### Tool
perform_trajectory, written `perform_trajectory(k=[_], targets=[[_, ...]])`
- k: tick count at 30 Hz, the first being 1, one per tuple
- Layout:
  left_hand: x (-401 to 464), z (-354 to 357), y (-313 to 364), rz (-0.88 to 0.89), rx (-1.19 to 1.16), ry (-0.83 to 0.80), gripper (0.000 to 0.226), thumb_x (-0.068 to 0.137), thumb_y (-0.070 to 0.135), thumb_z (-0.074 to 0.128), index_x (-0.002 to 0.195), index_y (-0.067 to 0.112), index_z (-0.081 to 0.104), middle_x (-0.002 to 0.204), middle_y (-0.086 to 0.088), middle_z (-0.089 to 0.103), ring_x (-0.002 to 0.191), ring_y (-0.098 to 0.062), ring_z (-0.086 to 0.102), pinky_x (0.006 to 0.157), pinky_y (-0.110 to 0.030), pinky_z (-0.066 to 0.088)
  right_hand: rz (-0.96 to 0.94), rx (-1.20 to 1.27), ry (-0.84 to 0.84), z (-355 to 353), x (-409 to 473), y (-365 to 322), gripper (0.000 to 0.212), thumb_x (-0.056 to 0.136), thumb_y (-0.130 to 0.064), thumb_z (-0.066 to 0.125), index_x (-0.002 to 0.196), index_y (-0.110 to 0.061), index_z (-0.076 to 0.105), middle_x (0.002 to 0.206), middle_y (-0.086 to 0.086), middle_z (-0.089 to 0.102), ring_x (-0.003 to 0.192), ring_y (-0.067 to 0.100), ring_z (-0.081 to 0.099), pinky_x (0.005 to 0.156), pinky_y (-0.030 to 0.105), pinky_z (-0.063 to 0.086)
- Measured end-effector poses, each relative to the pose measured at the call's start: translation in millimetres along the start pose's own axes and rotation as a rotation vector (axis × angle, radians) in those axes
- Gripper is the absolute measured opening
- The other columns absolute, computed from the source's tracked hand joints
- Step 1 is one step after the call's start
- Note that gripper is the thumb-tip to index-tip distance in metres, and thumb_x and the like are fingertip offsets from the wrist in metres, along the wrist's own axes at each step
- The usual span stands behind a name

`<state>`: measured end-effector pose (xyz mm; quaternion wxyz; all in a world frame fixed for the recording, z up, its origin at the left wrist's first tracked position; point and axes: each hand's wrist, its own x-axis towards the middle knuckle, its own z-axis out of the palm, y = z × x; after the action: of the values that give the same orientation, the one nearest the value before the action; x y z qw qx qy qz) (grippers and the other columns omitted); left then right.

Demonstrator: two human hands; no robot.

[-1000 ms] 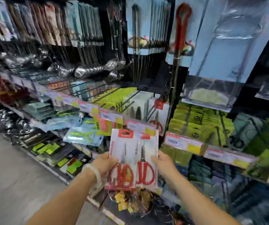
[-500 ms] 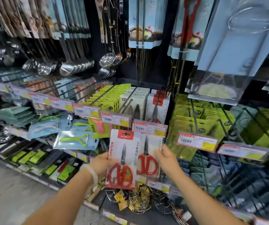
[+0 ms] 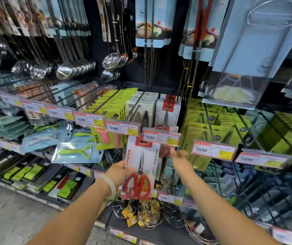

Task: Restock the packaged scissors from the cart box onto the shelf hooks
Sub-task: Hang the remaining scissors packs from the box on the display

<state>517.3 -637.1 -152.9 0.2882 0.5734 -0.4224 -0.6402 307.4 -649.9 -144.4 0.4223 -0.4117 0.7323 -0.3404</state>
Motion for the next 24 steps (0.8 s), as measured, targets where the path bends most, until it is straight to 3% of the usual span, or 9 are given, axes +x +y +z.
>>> perform_trajectory(k=[2, 4, 5, 7, 9, 11, 14, 19, 24], targets=[[2, 6, -2, 0.027, 0.024, -0.001, 0.031, 0.093, 0.006, 0.054, 0.124, 0.006, 0.057, 0.118, -0.017, 0.066, 0.109, -0.034, 0.062, 0.100, -0.049, 0.046, -0.085, 0.041, -0.164, 1, -15, 6, 0.040, 0.091, -0.053, 0.044, 0.117, -0.024, 0.052, 0.118, -0.003, 0.059, 0.109, 0.019, 0.057, 0.096, 0.034, 0.045], [4, 12, -4, 0.041, 0.028, -0.015, 0.033, 0.091, 0.005, 0.057, 0.123, 0.007, 0.058, 0.117, -0.017, 0.067, 0.107, -0.033, 0.064, 0.098, -0.049, 0.048, -0.169, -0.038, -0.339, 7, -29, 13, 0.017, 0.090, -0.044, 0.053, 0.101, -0.031, 0.056, 0.106, -0.011, 0.063, 0.097, 0.010, 0.062, 0.088, 0.031, 0.052], [4, 16, -4, 0.042, 0.019, -0.022, 0.033, 0.090, 0.004, 0.058, 0.123, 0.008, 0.059, 0.116, -0.017, 0.067, 0.106, -0.033, 0.064, 0.097, -0.048, 0.049, -0.226, -0.069, -0.347, 10, -32, 16, 0.008, 0.091, -0.034, 0.056, 0.098, -0.032, 0.058, 0.103, -0.010, 0.065, 0.094, 0.009, 0.063, 0.083, 0.028, 0.054], [6, 23, -4, 0.052, 0.016, -0.013, 0.031, 0.089, 0.007, 0.060, 0.120, 0.009, 0.060, 0.113, -0.015, 0.069, 0.104, -0.031, 0.066, 0.096, -0.048, 0.050, -0.296, -0.040, -0.268, 11, -34, 19, 0.011, 0.092, -0.018, 0.056, 0.093, -0.028, 0.057, 0.095, -0.008, 0.066, 0.083, 0.006, 0.064, 0.070, 0.018, 0.054], [10, 28, -2, 0.082, 0.010, 0.015, 0.027, 0.088, 0.010, 0.063, 0.115, 0.012, 0.061, 0.109, -0.014, 0.070, 0.100, -0.030, 0.067, 0.094, -0.048, 0.051, -0.322, -0.012, -0.213, 6, -35, 16, 0.010, 0.092, -0.014, 0.055, 0.090, -0.024, 0.056, 0.087, -0.007, 0.064, 0.070, -0.002, 0.060, 0.056, 0.009, 0.047], [13, 33, 5, 0.109, -0.022, 0.028, 0.022, 0.087, 0.013, 0.063, 0.108, 0.014, 0.057, 0.103, -0.013, 0.071, 0.094, -0.030, 0.069, 0.089, -0.047, 0.054, -0.336, 0.009, -0.181, 0, -33, 13, 0.012, 0.092, -0.014, 0.055, 0.089, -0.026, 0.056, 0.089, -0.007, 0.064, 0.075, 0.002, 0.060, 0.060, 0.011, 0.046], [19, 40, 15, 0.171, -0.038, 0.051, 0.014, 0.088, 0.017, 0.063, 0.099, 0.014, 0.056, 0.097, -0.012, 0.071, 0.091, -0.030, 0.069, 0.087, -0.046, 0.055, -0.346, 0.061, -0.128, -8, -29, 5, 0.021, 0.092, -0.013, 0.055, 0.094, -0.034, 0.053, 0.099, -0.009, 0.062, 0.091, 0.007, 0.058, 0.080, 0.019, 0.046], [22, 42, 20, 0.190, -0.115, 0.073, 0.014, 0.086, 0.016, 0.066, 0.078, 0.011, 0.056, 0.080, -0.012, 0.065, 0.081, -0.030, 0.064, 0.088, -0.049, 0.053, -0.300, 0.027, -0.108, -12, -22, 1, 0.015, 0.092, -0.020, 0.054, 0.103, -0.029, 0.051, 0.106, -0.005, 0.060, 0.100, 0.012, 0.054, 0.087, 0.025, 0.040], [23, 37, 12, 0.122, -0.166, 0.058, 0.028, 0.084, 0.016, 0.067, 0.061, 0.013, 0.051, 0.061, -0.006, 0.056, 0.054, -0.019, 0.054, 0.060, -0.033, 0.049, -0.310, 0.021, -0.142, -7, -25, 7, 0.022, 0.094, -0.015, 0.050, 0.114, -0.023, 0.054, 0.110, -0.006, 0.058, 0.104, 0.012, 0.053, 0.088, 0.024, 0.040]])
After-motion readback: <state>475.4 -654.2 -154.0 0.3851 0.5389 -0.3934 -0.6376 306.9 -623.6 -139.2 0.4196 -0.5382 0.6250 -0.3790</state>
